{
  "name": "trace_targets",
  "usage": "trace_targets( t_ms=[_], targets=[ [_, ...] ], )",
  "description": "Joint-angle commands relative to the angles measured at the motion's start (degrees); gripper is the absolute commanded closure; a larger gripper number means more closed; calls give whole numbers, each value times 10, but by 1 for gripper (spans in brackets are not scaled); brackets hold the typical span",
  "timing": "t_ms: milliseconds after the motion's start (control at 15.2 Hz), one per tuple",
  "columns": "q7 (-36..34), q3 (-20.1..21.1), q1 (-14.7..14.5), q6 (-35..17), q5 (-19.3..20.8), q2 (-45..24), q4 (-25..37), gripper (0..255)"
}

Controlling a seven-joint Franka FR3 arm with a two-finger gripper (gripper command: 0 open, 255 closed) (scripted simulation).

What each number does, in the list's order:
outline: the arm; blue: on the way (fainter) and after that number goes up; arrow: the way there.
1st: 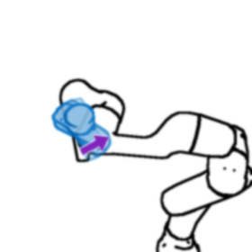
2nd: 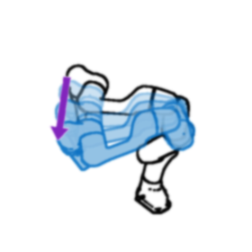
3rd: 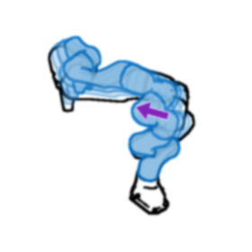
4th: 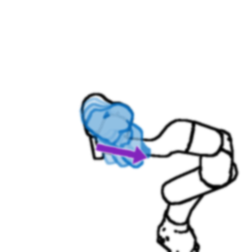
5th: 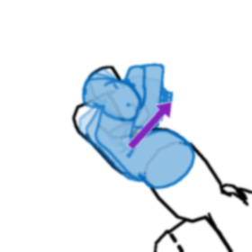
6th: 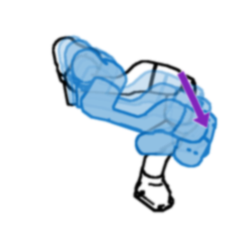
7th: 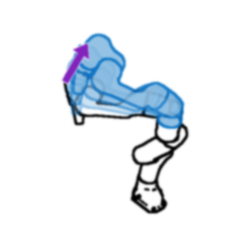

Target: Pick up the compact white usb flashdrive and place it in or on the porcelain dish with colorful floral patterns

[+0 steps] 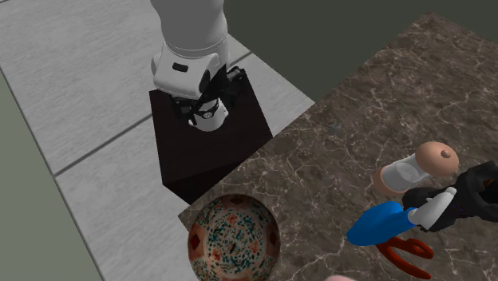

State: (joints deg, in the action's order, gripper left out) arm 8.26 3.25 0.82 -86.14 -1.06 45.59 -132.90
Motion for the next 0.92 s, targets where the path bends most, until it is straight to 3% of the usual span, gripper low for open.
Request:
trace_targets(
  t_ms=[0,858],
  targets=[
    [0,0,0,0,0,0,0,0],
    [-140,145,-47,-65,-87,-156,68,0]
  ],
)
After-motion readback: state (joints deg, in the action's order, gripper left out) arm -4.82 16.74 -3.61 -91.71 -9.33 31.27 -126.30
